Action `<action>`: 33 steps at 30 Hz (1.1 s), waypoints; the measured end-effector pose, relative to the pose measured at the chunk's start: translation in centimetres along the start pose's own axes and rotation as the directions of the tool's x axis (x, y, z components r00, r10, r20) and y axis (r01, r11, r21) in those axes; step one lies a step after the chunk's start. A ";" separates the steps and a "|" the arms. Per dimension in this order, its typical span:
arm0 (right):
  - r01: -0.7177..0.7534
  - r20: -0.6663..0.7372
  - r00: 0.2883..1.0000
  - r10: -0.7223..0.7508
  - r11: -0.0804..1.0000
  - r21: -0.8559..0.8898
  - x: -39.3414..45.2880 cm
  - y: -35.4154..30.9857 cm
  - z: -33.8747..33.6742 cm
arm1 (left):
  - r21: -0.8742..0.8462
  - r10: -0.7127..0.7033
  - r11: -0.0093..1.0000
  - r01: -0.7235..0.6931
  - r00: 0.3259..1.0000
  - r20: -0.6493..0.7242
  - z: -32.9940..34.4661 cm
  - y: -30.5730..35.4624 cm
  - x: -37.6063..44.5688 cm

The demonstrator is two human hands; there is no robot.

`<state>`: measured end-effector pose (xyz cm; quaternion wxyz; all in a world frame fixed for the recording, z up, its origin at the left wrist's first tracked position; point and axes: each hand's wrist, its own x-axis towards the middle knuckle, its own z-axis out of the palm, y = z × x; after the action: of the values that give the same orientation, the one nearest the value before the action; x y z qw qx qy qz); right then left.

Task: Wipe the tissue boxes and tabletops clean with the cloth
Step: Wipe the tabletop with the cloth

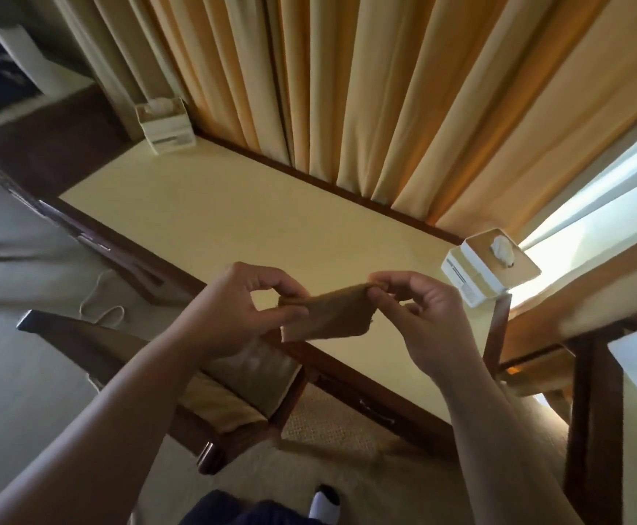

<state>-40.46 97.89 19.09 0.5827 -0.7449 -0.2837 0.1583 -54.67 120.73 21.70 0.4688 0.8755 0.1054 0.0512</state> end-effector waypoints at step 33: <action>0.162 -0.106 0.980 -0.171 0.983 -0.085 9.5 -17.6 46.5 | -0.237 -0.063 0.971 -0.040 0.908 -0.413 -41.1 -21.8 -13.6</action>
<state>-63.47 142.68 24.27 0.5801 -0.7481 -0.3174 0.0556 -78.60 162.66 26.51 0.5382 0.7803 0.2015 0.2468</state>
